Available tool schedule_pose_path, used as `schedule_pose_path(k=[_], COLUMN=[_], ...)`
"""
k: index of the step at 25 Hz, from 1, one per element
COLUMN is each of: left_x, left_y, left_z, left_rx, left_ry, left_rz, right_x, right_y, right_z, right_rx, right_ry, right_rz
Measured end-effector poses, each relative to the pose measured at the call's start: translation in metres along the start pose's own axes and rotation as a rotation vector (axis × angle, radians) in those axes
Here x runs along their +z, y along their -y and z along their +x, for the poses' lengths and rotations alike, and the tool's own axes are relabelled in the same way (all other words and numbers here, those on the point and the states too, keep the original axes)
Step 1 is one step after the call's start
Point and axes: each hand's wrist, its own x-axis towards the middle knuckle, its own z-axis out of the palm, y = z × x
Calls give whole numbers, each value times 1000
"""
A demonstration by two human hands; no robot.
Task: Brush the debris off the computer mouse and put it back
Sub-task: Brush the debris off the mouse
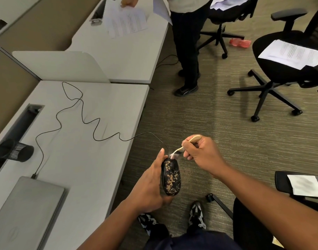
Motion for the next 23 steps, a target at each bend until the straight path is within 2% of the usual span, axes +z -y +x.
schedule_pose_path(k=[14,23], left_x=[-4,-2], left_y=[-1,3], left_z=[-2,1], left_rx=[8,-9], left_ry=[-5,5], left_rz=[-81,-151], right_x=[-6,-5], right_y=[-8,-6], right_z=[-5,-8], right_rx=[140,121], right_ry=[-7,53], right_rz=[147,214])
